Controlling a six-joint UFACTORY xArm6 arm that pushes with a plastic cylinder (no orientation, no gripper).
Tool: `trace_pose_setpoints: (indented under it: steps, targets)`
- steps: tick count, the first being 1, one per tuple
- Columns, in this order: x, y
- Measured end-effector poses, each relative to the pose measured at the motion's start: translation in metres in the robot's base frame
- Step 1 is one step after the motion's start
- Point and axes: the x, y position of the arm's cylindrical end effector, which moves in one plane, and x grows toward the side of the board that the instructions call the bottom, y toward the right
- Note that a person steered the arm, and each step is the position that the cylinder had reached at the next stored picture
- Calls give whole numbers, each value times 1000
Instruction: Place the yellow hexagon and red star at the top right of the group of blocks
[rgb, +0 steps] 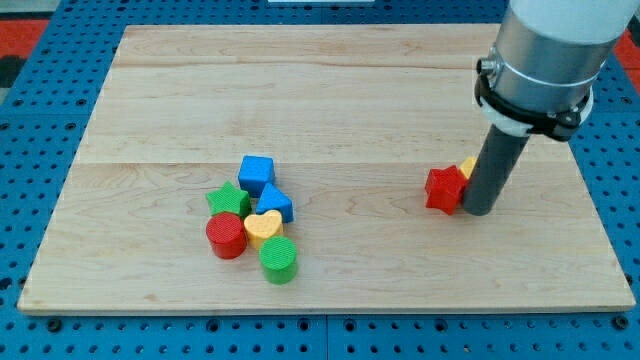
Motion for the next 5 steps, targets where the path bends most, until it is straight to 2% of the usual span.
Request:
trace_pose_setpoints:
  steps: [1, 2, 3, 4, 5]
  targets:
    - [-32, -22]
    - [-45, -37]
    - [-9, -34]
    - [-3, 13]
    - [-19, 50]
